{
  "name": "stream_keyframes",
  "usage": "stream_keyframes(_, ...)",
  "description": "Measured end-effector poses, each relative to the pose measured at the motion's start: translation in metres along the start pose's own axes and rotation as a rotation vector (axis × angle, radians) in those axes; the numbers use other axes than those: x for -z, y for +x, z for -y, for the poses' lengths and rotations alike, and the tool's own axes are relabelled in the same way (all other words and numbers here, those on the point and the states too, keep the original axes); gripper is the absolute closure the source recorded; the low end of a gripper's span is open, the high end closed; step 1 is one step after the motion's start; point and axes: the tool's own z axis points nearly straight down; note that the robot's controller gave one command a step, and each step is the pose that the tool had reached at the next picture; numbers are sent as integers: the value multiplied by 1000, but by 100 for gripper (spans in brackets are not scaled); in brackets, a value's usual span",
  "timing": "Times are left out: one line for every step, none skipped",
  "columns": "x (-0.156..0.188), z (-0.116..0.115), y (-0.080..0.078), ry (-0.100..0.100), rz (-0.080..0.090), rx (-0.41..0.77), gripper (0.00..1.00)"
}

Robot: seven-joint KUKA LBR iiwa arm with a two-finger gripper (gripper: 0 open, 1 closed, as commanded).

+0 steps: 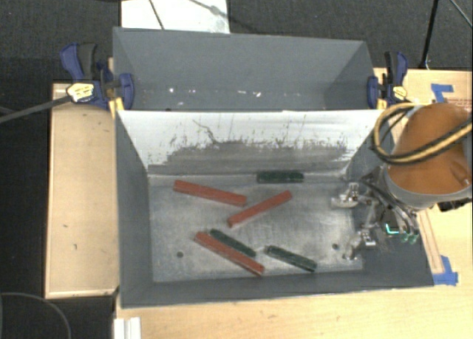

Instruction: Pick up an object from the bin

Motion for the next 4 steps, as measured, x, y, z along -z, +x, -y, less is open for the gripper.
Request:
stream_keyframes(3, 0, -2, 1, 8, 3, 0)
stream_keyframes(2, -4, -2, 3, 8, -2, 0)
stream_keyframes(23, -38, -3, -3, 6, 177, 0)
stream_keyframes(-17, -38, 1, 3, 14, 224, 0)
